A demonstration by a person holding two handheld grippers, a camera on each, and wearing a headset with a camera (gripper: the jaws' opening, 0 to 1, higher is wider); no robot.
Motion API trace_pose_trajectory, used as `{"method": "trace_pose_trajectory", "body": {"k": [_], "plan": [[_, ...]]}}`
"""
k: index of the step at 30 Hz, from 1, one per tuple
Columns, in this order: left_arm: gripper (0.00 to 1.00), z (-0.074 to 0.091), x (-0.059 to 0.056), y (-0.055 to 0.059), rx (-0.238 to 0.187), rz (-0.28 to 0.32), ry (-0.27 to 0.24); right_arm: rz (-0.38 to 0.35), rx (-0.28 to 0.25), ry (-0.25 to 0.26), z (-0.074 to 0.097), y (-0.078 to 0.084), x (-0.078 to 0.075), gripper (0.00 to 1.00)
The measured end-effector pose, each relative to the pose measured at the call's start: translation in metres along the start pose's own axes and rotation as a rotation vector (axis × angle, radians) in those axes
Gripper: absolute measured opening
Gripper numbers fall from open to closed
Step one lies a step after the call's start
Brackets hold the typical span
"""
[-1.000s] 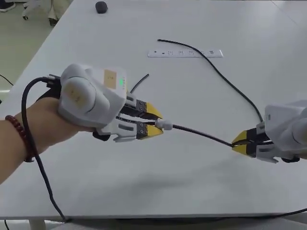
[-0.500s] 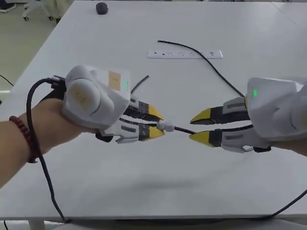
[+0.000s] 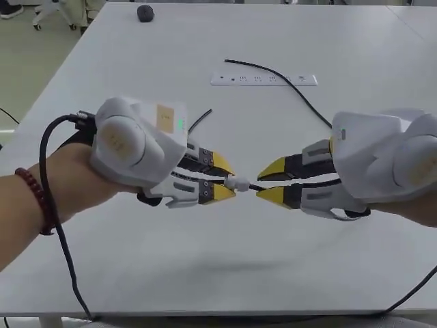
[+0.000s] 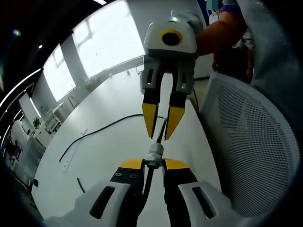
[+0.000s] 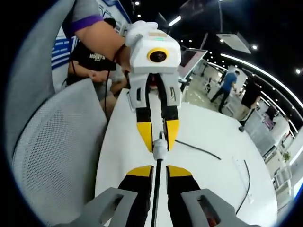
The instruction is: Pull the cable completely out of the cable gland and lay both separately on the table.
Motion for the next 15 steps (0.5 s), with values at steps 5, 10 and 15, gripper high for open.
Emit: {"method": "trace_pose_trajectory", "body": {"k": [5,10,15], "plan": [[0.15,-0.0009,-0.0006,-0.0007,-0.003,0.001,0.002,0.001,0.002,0.001,-0.0023,-0.0003,-0.0020,0.04],[0.15,-0.0007,0.0002,-0.0002,-0.002,-0.001,-0.001,0.005,0.008,-0.004,-0.0047,-0.0003,-0.0019,0.02],[0.15,-0.0003,0.0011,0.0011,0.002,-0.001,-0.002,0.025,0.015,-0.007,-0.0069,-0.0004,-0.0010,0.00]]}}
Point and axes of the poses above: the centre of the closed fingertips' face, and the gripper's own axes: z roughly backward along the fingers, x roughly to its left, y roughly out of its underside, the point moved 1 cm from there along z, roughly backward along the fingers, and after that the axes turned 8 degrees about -y, right-handed, at the moved point
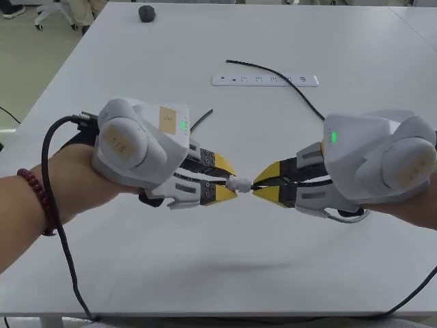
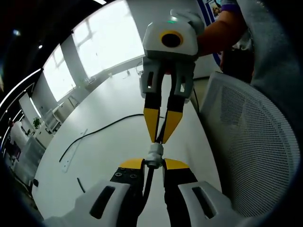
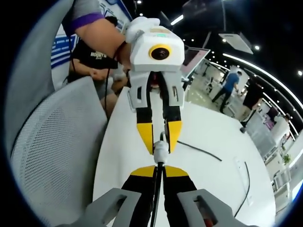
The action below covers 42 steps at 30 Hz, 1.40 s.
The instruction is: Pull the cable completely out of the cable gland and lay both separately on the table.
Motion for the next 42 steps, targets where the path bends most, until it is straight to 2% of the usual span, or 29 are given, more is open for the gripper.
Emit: {"method": "trace_pose_trajectory", "body": {"k": [14,28,42], "plan": [[0.15,0.002,0.003,0.001,0.000,-0.002,-0.006,0.010,0.013,0.005,0.007,0.007,-0.001,0.00],[0.16,0.005,0.004,0.003,0.002,0.001,-0.009,-0.025,0.073,0.016,0.024,0.041,0.005,0.00],[0.16,0.005,0.003,0.007,0.015,-0.002,-0.007,-0.069,0.138,0.002,0.030,0.076,0.011,0.00]]}}
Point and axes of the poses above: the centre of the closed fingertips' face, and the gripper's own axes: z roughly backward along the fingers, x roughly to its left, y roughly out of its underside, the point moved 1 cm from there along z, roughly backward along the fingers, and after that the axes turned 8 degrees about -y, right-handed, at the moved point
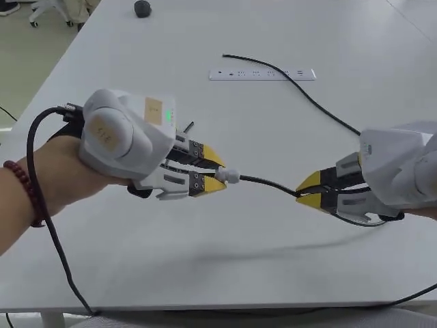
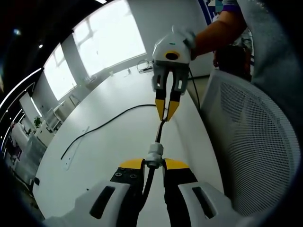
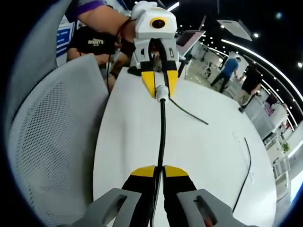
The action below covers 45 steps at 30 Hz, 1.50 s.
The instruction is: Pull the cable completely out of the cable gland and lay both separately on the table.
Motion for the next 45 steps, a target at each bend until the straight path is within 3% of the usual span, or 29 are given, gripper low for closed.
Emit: {"method": "trace_pose_trajectory", "body": {"k": [6,21,37,45], "plan": [[0.16,0.001,0.001,0.001,0.002,0.001,-0.003,-0.014,0.047,-0.012,-0.001,0.020,0.001,0.00],[0.16,0.001,0.005,0.004,0.005,0.002,-0.006,-0.019,0.119,-0.035,-0.006,0.046,0.004,0.00],[0.16,0.003,0.005,0.004,0.009,0.002,-0.010,-0.045,0.166,-0.050,-0.006,0.073,0.009,0.00],[0.16,0.002,0.003,0.003,0.008,0.004,-0.006,-0.065,0.169,-0.049,-0.008,0.077,0.010,0.00]]}}
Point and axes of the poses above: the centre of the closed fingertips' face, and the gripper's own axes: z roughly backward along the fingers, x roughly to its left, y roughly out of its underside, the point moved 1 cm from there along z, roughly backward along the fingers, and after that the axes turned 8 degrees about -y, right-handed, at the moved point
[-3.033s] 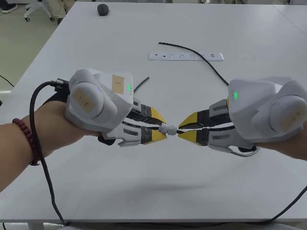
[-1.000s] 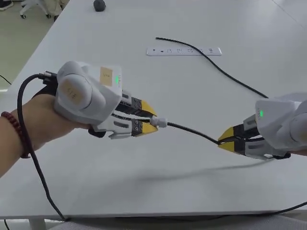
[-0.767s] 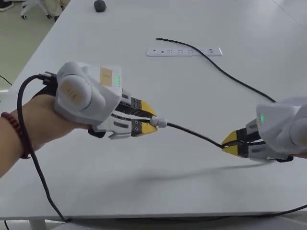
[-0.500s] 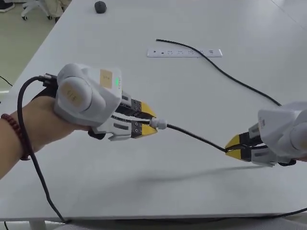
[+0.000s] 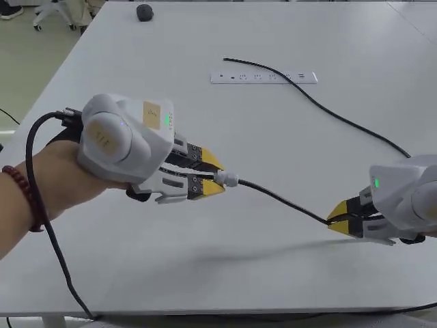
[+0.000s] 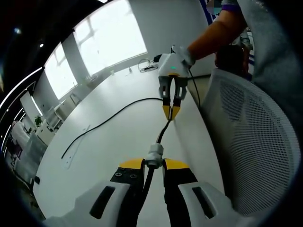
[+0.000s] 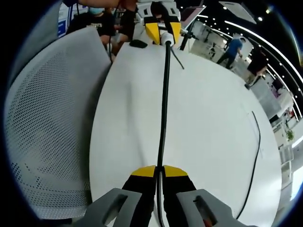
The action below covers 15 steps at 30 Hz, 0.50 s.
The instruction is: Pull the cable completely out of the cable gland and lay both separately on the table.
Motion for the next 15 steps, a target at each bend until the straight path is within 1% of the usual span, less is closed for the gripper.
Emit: {"method": "trace_pose_trajectory", "body": {"k": [5,9,10,15], "plan": [[0.16,-0.0004,-0.0003,-0.0013,0.000,0.004,-0.002,-0.020,-0.008,0.003,0.0015,0.0008,-0.0014,0.00],[0.16,-0.0013,-0.0006,-0.0008,0.005,0.007,-0.005,-0.022,-0.004,0.009,0.0018,0.0012,-0.0012,0.00],[0.16,-0.0013,-0.0007,-0.0010,0.004,0.007,-0.005,-0.031,-0.006,0.002,0.0019,0.0011,0.0003,0.00],[0.16,-0.0013,-0.0002,-0.0017,0.004,0.005,-0.009,-0.027,-0.006,0.008,0.0028,-0.0001,0.0009,0.00]]}}
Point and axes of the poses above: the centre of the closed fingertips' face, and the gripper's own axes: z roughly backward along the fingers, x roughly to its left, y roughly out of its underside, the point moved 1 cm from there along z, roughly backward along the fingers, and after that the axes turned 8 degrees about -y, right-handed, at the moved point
